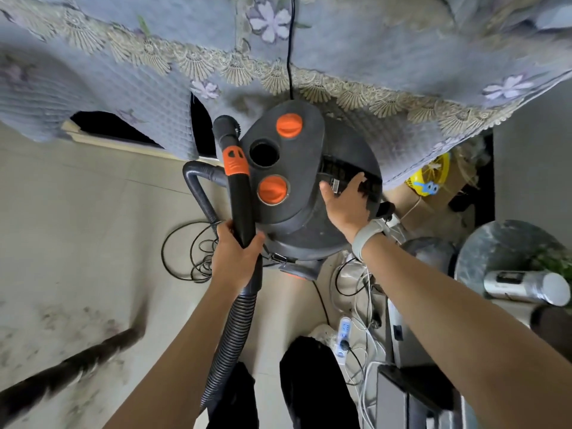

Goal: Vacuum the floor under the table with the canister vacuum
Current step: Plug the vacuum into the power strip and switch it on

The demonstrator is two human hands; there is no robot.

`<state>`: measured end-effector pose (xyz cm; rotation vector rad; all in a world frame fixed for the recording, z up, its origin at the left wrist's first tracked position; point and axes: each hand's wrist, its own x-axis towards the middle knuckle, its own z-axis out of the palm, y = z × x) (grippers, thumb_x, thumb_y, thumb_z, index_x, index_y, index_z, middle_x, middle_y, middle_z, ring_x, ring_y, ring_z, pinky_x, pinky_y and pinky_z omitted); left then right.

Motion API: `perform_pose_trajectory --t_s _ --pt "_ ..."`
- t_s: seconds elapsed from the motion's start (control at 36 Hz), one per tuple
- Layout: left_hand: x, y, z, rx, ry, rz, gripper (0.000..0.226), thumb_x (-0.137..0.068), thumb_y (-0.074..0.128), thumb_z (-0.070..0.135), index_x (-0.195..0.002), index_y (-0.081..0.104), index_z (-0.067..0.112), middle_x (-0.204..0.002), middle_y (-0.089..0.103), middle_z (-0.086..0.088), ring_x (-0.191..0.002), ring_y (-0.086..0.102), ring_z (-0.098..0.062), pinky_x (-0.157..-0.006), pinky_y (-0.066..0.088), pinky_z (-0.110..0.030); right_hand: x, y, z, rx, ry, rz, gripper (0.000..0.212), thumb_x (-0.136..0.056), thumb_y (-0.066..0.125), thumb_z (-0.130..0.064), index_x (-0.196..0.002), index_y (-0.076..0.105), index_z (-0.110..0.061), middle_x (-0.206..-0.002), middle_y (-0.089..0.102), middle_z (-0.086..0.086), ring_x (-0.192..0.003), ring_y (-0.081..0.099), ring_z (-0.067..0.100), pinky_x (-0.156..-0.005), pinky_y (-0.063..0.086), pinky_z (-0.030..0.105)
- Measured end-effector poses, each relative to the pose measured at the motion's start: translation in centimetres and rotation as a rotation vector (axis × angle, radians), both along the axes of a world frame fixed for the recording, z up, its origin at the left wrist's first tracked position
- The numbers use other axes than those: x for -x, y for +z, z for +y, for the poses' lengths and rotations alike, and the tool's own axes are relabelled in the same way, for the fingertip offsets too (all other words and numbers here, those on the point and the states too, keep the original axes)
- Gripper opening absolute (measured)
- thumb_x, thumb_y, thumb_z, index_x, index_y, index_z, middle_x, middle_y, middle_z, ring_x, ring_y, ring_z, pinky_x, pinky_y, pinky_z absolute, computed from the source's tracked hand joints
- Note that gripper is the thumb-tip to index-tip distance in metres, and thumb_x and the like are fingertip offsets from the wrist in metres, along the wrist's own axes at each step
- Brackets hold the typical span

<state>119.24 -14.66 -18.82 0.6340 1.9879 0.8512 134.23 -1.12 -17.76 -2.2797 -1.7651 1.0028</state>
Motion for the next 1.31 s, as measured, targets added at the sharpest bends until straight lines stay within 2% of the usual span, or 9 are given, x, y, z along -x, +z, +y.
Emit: perform_pose_trajectory --t_s 0.28,0.42,0.56,0.67,0.75,0.92,1.08,1.22,1.31 --pt "0.8 3.0 -6.3 0.001 -0.096 0.075 0.047 -0.087 0.067 0.026 -0.124 0.040 0.016 -0.083 0.054 0.015 -0.077 0.058 -0.020 -0.068 0.040 -0.030 3.6 3.4 -6.7 0.068 0.166 0.357 0.052 -0.099 0.042 -0.040 -0.138 0.045 -0.005 -0.146 0.040 0.012 -0.137 0.035 0.023 -0.114 0.026 0.038" --pt "2.8 4.3 -9.1 -0.021 -0.259 0.105 0.052 -0.085 0.067 0.031 -0.127 0.038 0.022 -0.090 0.059 0.012 -0.079 0.058 -0.017 -0.068 0.041 -0.028 7.9 5.3 -7.7 -0.113 0.110 0.388 0.038 -0.090 0.047 -0.048 -0.088 0.050 -0.010 -0.093 0.053 0.007 -0.102 0.056 0.030 -0.089 0.045 0.040" --pt "5.1 4.9 -11.6 -0.008 -0.372 0.047 0.062 -0.080 0.066 0.043 -0.130 0.033 0.026 -0.096 0.060 0.011 -0.086 0.063 -0.019 -0.076 0.051 -0.035 12.4 5.6 -7.4 0.322 -0.108 0.728 0.087 -0.061 0.061 -0.069 -0.122 0.045 -0.009 -0.123 0.059 0.012 -0.112 0.060 0.028 -0.095 0.049 0.049" --pt "6.9 4.7 -13.2 0.040 -0.431 -0.001 0.050 -0.080 0.073 0.031 -0.112 0.035 0.031 -0.088 0.059 0.014 -0.079 0.062 -0.012 -0.070 0.050 -0.027 13.9 6.4 -8.8 0.377 -0.024 0.717 0.020 -0.093 0.055 -0.026 -0.090 0.057 -0.007 -0.074 0.055 0.008 -0.066 0.058 0.021 -0.077 0.056 0.041" --pt "7.9 5.0 -13.8 0.021 -0.334 -0.133 0.036 -0.078 0.073 0.028 -0.102 0.046 0.023 -0.082 0.063 0.006 -0.070 0.062 -0.007 -0.064 0.049 -0.019 15.3 7.0 -10.2 0.397 0.063 0.748 0.020 -0.096 0.050 -0.013 -0.077 0.053 -0.008 -0.062 0.049 0.004 -0.048 0.053 0.009 -0.048 0.046 0.017" --pt "9.7 6.7 -13.7 -0.142 0.027 -0.399 0.005 -0.095 0.054 0.012 -0.097 0.050 0.014 -0.065 0.059 -0.005 -0.054 0.059 -0.020 -0.060 0.052 -0.036 18.3 7.7 -11.6 0.346 0.353 0.666 0.026 -0.096 0.053 -0.032 -0.094 0.063 -0.009 -0.082 0.063 0.005 -0.078 0.062 0.017 -0.081 0.054 0.039" --pt "11.1 6.7 -14.9 -0.114 0.166 -0.333 0.013 -0.093 0.057 0.011 -0.101 0.050 0.019 -0.066 0.059 -0.008 -0.050 0.054 -0.020 -0.050 0.048 -0.029 15.0 5.5 -10.0 -0.046 0.466 0.392 0.029 -0.098 0.049 -0.015 -0.123 0.058 -0.004 -0.114 0.064 0.010 -0.099 0.059 0.015 -0.079 0.040 0.012" --pt "10.0 5.4 -15.5 -0.031 0.230 -0.249 0.026 -0.089 0.062 0.010 -0.108 0.047 0.018 -0.073 0.060 -0.010 -0.054 0.059 -0.018 -0.053 0.051 -0.028 8.7 2.2 -5.2 -0.504 0.670 -0.049 0.025 -0.084 0.051 -0.008 -0.104 0.064 0.001 -0.094 0.063 0.019 -0.090 0.057 0.039 -0.084 0.042 0.041" --pt "8.8 4.8 -14.6 -0.018 0.274 -0.233 0.024 -0.088 0.062 0.008 -0.104 0.047 0.017 -0.070 0.057 -0.007 -0.047 0.055 -0.011 -0.045 0.046 -0.021 6.3 1.2 -2.6 -0.455 0.728 -0.195 0.026 -0.079 0.065 -0.004 -0.104 0.063 0.002 -0.096 0.061 0.023 -0.093 0.055 0.045 -0.084 0.043 0.047"
